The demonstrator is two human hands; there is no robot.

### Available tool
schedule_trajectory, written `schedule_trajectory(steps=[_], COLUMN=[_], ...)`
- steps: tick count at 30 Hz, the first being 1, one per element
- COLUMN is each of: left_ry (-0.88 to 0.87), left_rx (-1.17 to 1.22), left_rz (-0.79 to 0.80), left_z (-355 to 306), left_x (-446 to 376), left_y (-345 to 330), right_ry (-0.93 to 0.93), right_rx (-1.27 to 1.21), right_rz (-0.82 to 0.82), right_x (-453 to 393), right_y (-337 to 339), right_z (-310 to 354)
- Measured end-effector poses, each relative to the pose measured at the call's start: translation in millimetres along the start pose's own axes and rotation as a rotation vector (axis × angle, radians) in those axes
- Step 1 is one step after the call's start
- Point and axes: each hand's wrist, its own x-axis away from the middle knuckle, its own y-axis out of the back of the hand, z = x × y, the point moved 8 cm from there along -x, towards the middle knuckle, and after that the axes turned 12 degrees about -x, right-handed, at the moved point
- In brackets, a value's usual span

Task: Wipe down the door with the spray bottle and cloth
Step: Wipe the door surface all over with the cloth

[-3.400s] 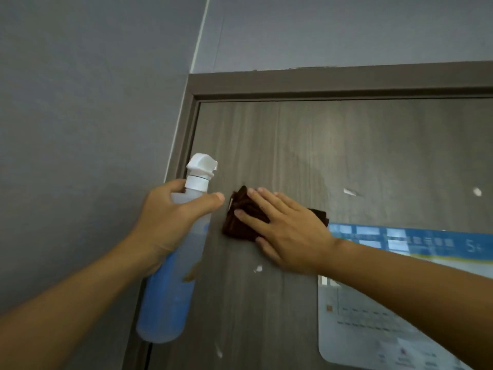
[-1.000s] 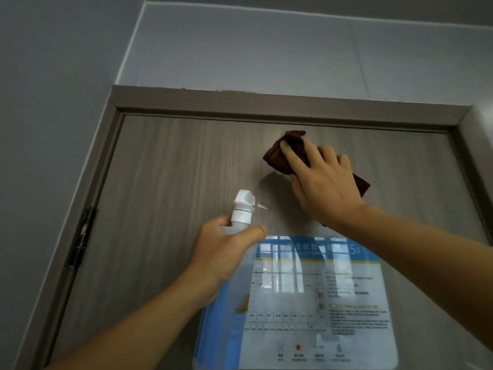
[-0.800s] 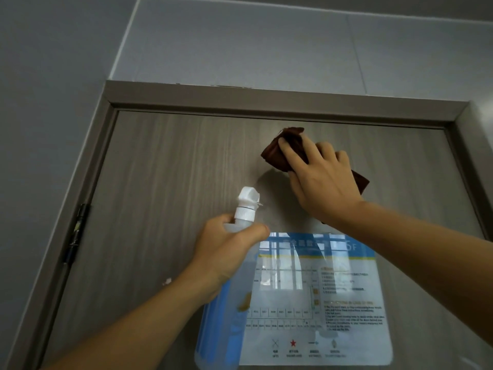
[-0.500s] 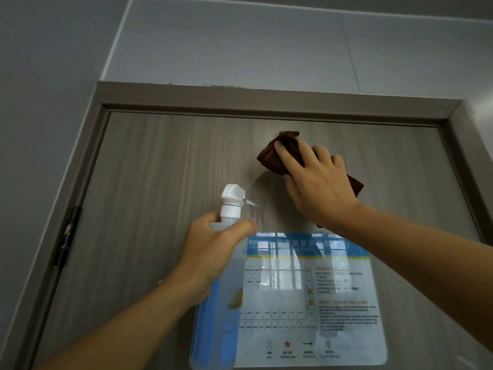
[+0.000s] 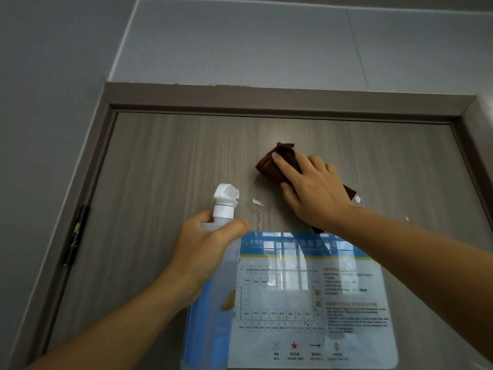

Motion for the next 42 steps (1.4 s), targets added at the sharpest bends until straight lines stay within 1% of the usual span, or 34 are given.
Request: schedule_trajectory(steps=[4,8,13,16,19,22,25,29,31,33,35,39,42], left_ry=[-0.016,-0.038,-0.030,-0.032,-0.054,-0.075,-0.080,-0.080,-0.078,-0.076,-0.073,-0.067,-0.073], left_rx=[-0.034,-0.060,-0.044,-0.047,-0.068,-0.077,-0.081,-0.098,-0.101,-0.099,-0.100,-0.123,-0.136], left_rz=[-0.005,-0.033,-0.062,-0.059,-0.045,-0.043,-0.057,-0.062,-0.056,-0.048,-0.045,-0.050,-0.044], left_z=[-3.9,-9.2,-8.8,-8.8,-8.3,-9.6,-9.6,-7.9,-7.3,-6.6,-5.6,-3.7,-4.3], left_x=[-0.2,-2.7,-2.2,3.7,7.9,9.1,6.7,3.7,3.2,2.9,2.9,3.5,3.6], left_y=[9.5,17.8,25.7,27.6,31.7,36.9,42.7,43.8,43.4,43.9,45.5,52.3,56.1], right_ry=[-0.142,-0.159,-0.008,0.108,0.272,0.304,0.243,0.019,-0.057,-0.083,-0.002,0.340,0.439], right_rx=[-0.013,-0.025,-0.136,-0.223,-0.222,-0.158,-0.106,-0.111,-0.116,-0.141,-0.165,-0.158,-0.128], right_rz=[0.064,0.054,0.125,0.132,0.139,0.155,0.176,0.140,0.120,0.109,0.112,0.239,0.278], right_x=[-16.3,-19.3,15.7,48.0,68.7,58.2,27.8,-12.4,-17.2,-10.6,5.6,49.2,55.3], right_y=[-21.5,-26.8,-39.7,-43.4,-47.2,-48.7,-50.0,-47.6,-48.0,-47.7,-44.3,-42.9,-44.3], right_z=[-13.6,-11.0,10.8,21.9,35.6,41.0,39.6,23.1,16.9,13.3,15.3,30.8,36.0])
